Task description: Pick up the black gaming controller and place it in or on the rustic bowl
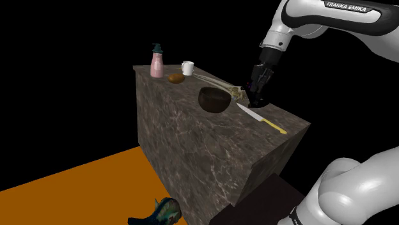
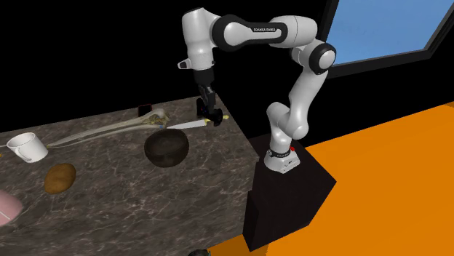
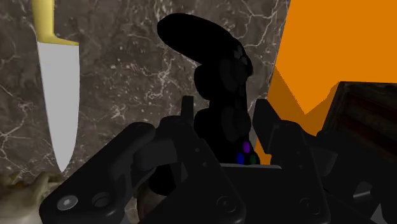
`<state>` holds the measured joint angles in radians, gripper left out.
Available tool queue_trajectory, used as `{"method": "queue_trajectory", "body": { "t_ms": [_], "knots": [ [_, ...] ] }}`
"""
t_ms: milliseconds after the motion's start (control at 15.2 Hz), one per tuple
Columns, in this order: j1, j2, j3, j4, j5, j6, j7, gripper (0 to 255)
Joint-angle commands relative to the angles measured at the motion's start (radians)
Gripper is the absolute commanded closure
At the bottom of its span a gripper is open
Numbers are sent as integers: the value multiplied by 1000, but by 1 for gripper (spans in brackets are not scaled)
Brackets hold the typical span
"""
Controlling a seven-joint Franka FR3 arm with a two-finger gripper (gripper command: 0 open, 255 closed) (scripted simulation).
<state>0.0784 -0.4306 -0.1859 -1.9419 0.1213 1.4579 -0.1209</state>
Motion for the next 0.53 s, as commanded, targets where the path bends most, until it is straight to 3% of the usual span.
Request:
{"method": "queue_trajectory", "body": {
  "t_ms": [0, 462],
  "knots": [
    [9, 76, 0, 65, 13, 11, 3, 255],
    [28, 360, -6, 355, 64, 1, 9, 255]
  ]
}}
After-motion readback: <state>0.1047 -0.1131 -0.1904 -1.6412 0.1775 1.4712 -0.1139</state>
